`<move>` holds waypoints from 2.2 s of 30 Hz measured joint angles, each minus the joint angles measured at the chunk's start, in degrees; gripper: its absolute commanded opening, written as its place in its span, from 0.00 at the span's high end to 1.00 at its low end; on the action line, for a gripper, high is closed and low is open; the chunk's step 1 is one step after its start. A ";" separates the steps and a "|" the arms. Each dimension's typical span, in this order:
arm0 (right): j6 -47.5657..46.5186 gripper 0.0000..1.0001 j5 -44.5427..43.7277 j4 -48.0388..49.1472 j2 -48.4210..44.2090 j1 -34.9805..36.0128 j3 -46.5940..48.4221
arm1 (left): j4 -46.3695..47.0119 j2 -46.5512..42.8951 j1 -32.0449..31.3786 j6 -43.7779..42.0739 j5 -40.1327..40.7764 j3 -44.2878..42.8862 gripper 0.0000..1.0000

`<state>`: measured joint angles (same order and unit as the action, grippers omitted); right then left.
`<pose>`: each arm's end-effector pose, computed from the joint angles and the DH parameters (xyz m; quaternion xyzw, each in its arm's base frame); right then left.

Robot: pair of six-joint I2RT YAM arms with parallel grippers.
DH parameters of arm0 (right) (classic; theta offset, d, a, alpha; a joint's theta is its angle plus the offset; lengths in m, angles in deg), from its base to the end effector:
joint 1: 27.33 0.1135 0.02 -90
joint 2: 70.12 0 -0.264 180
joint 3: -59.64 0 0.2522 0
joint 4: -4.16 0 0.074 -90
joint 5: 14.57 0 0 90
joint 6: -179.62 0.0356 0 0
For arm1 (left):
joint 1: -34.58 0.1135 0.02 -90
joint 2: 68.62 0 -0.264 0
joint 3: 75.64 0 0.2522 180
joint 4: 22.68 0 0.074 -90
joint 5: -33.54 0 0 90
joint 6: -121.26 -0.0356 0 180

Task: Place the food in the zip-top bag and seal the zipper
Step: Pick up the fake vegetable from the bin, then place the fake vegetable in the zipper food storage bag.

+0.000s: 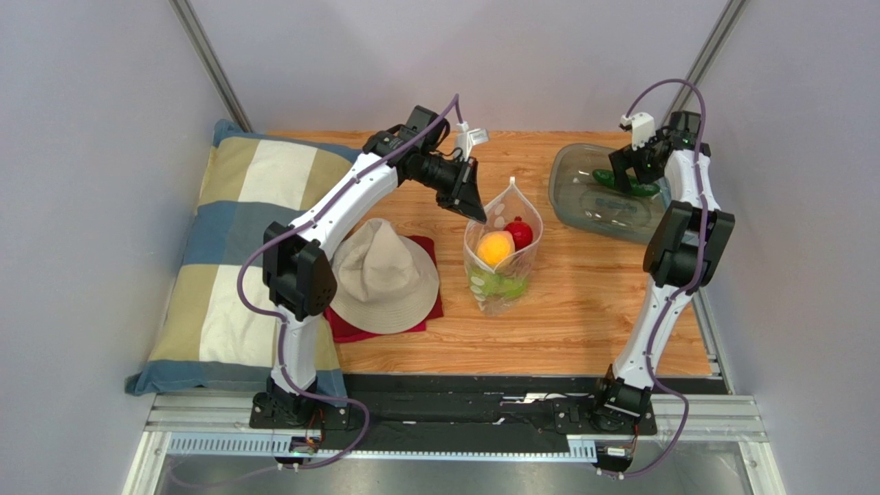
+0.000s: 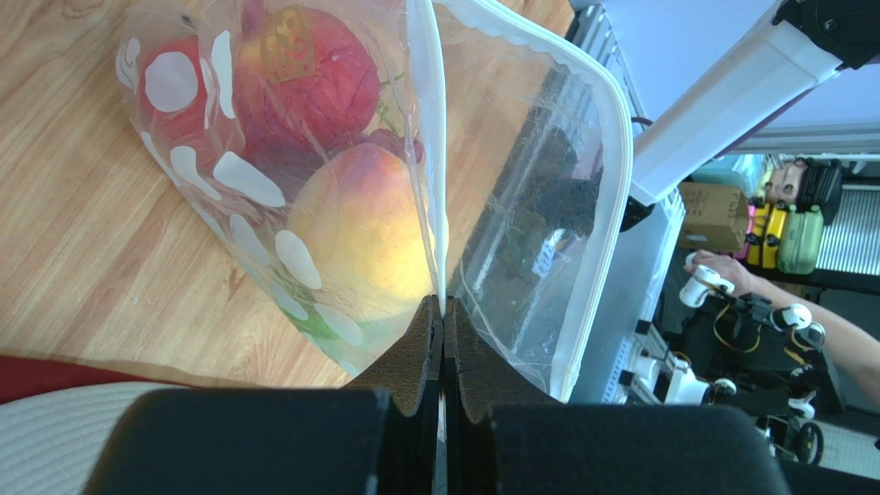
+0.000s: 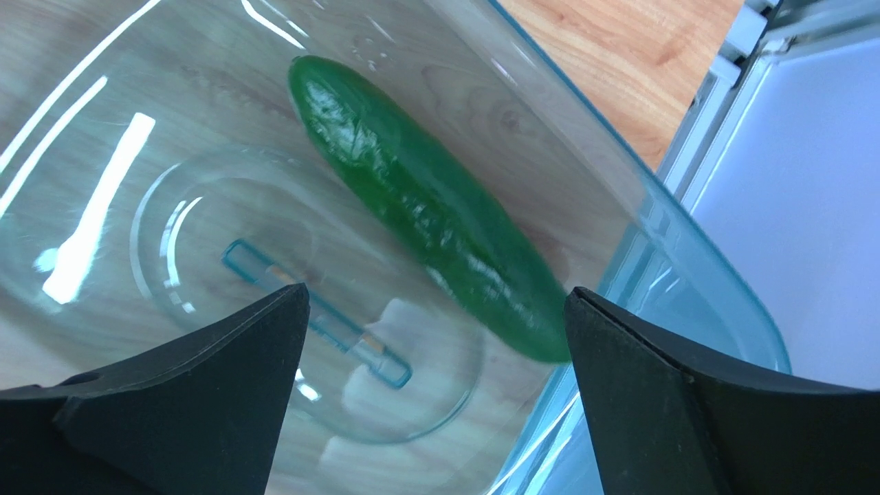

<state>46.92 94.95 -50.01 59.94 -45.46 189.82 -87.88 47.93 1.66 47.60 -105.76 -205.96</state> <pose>0.4839 -0.1459 0.2290 -0.2506 0.9048 -0.0149 0.3439 0.3577 -0.2637 0.3337 0.2600 0.8290 -0.4830 0.1088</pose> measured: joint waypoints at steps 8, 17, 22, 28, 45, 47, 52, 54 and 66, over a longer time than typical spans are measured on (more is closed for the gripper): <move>-3.85 0.07 -0.63 4.70 3.54 1.09 0.72 | -0.39 0.00 0.00 0.00 0.39 0.00 1.00; -5.29 0.24 -0.44 3.28 7.87 1.33 2.64 | -0.70 0.00 0.00 0.00 0.44 0.00 1.00; -6.03 0.53 -0.44 0.90 7.89 1.33 2.91 | -1.07 0.00 0.00 0.00 0.46 -0.04 1.00; -6.14 0.85 0.79 -1.25 7.48 1.33 3.10 | -1.64 0.02 0.00 -0.09 0.63 -1.03 1.00; 22.86 1.00 14.67 -9.09 -24.52 3.04 1.01 | -2.29 0.02 0.00 -0.20 1.53 -1.68 1.00; 31.06 1.00 17.51 -11.21 -31.82 5.31 -0.57 | -1.90 0.02 0.00 -0.09 1.62 -1.68 1.00; 50.42 1.00 16.90 -17.31 -43.34 14.53 -4.02 | -0.81 0.02 -0.11 0.24 1.88 -1.66 1.00; 57.99 1.00 16.06 -19.87 -46.62 19.02 -6.49 | 0.22 -0.11 -0.26 0.39 1.97 -1.16 1.00; 81.92 1.00 14.67 -24.44 -53.40 30.47 -24.17 | 4.63 -5.31 -0.83 3.48 6.36 7.06 1.00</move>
<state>128.84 109.62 -74.44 6.54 -14.99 165.65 -83.24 42.62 0.83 51.08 -99.40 -198.90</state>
